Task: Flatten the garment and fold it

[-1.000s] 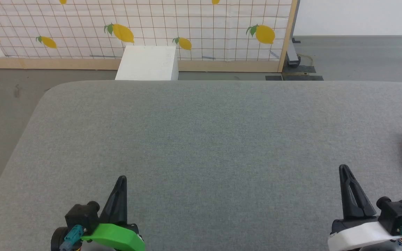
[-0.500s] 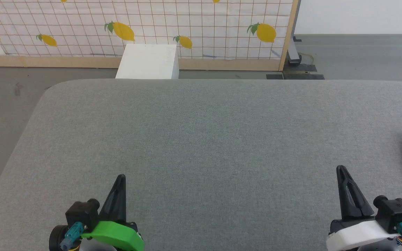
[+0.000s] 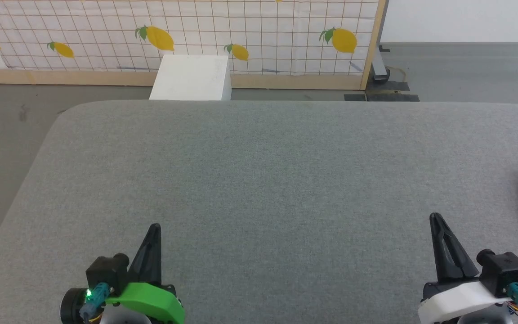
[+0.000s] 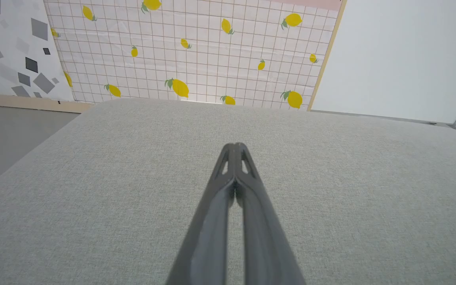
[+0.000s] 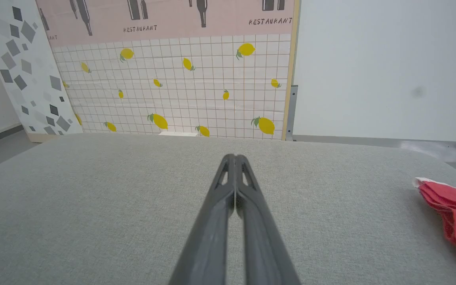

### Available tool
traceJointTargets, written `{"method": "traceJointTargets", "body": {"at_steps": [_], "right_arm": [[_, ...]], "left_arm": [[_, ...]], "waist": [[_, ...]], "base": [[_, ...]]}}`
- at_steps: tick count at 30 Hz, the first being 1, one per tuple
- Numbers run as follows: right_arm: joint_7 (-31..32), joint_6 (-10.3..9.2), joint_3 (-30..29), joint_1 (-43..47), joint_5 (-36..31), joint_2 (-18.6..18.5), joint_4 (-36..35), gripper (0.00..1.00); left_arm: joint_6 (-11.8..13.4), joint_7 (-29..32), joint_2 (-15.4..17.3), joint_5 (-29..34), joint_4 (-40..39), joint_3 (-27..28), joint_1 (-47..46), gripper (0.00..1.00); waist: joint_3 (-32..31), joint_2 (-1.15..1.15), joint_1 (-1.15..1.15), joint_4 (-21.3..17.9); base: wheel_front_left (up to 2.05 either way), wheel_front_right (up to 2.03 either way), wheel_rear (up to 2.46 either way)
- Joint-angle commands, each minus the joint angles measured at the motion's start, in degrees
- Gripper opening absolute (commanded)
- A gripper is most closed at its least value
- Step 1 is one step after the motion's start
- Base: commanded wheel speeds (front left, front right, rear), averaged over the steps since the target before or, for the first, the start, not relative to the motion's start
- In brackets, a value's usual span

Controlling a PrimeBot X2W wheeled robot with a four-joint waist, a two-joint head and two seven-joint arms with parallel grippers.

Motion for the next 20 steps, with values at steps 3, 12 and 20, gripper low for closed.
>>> {"method": "traceJointTargets", "body": {"at_steps": [3, 12, 20], "right_arm": [[0.69, -0.03, 0.17, -1.05, -0.47, 0.04, -0.51, 0.0], [1.71, -0.04, 0.39, -1.38, -0.86, 0.05, -0.76, 0.0], [2.63, -0.04, 0.59, -1.67, -1.21, 0.06, -0.99, 0.0]], "left_arm": [[0.5, 0.65, -0.1, 0.81, -0.7, 0.3, -0.31, 0.0], [0.94, 1.68, -0.12, 1.73, -1.44, 0.51, -0.39, 0.0], [1.33, 2.6, -0.15, 2.55, -2.1, 0.71, -0.46, 0.0]], "waist": [[0.07, 0.0, 0.0, 0.04], [0.24, 0.0, 0.0, 0.12], [0.39, 0.0, 0.0, 0.2]], "base": [[0.0, 0.0, 0.0], [0.0, 0.0, 0.0], [0.0, 0.0, 0.0]]}}
